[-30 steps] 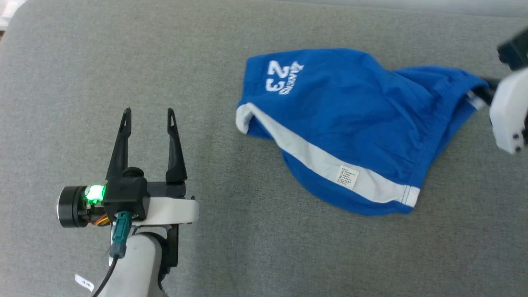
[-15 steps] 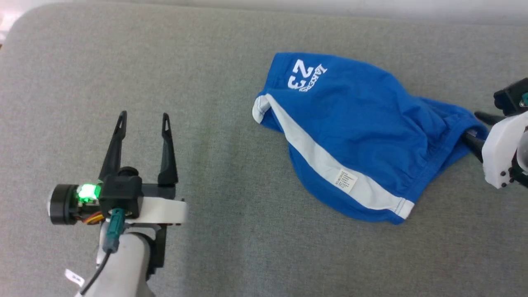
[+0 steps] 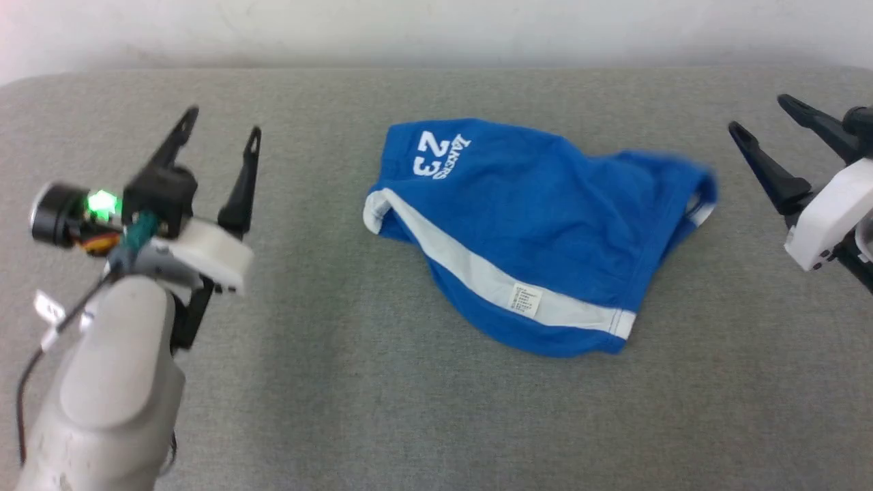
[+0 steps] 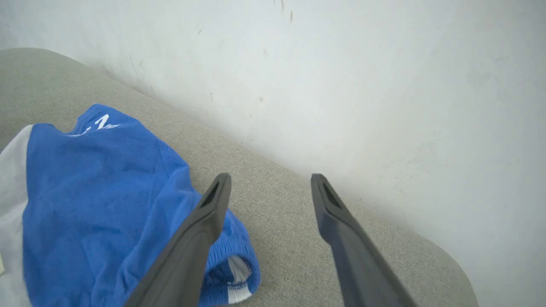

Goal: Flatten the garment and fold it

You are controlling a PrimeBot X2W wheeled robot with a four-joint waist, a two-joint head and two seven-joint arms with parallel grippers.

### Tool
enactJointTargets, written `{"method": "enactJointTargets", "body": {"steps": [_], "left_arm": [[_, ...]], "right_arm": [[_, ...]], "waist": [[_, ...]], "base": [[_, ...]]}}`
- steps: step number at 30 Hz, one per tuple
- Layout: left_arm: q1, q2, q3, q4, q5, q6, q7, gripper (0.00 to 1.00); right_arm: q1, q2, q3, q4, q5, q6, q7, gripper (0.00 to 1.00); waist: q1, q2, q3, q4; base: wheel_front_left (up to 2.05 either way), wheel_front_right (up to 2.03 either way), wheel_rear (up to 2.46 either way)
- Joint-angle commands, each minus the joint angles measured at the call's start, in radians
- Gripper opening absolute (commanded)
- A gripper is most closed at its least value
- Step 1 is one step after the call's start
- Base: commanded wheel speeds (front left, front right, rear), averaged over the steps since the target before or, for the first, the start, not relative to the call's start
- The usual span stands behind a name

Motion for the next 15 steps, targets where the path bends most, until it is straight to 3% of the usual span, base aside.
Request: {"method": "enactJointTargets", "body": {"steps": [1,8,11,15], "left_arm": [[-0.039,0.009,-0.012,0.018,-0.012,-0.016,0.021,1.00],[-0.215,0.046,-0.162,0.108,-0.088,-0.069,0.229,1.00],[-0.281,0.082,-0.313,0.121,-0.196,-0.070,0.354,1.00],[-0.361,0.161,-0.501,0.115,-0.368,-0.070,0.540,1.00]], "right_arm": [[0.032,0.012,-0.038,-0.020,-0.026,-0.001,-0.004,1.00],[0.212,0.064,-0.377,-0.174,-0.195,-0.001,-0.005,1.00],[0.317,0.132,-0.567,-0.270,-0.305,-0.001,-0.005,1.00],[0.467,0.270,-0.778,-0.423,-0.458,-0.001,-0.005,1.00]], "waist": [[0.0001,0.0000,-0.018,-0.035],[0.0001,0.0000,-0.017,-0.072],[0.0001,0.0000,-0.010,-0.087],[0.0001,0.0000,0.004,-0.111]], "base": [[0.00,0.00,0.00],[0.00,0.00,0.00],[0.00,0.00,0.00],[0.00,0.00,0.00]]}}
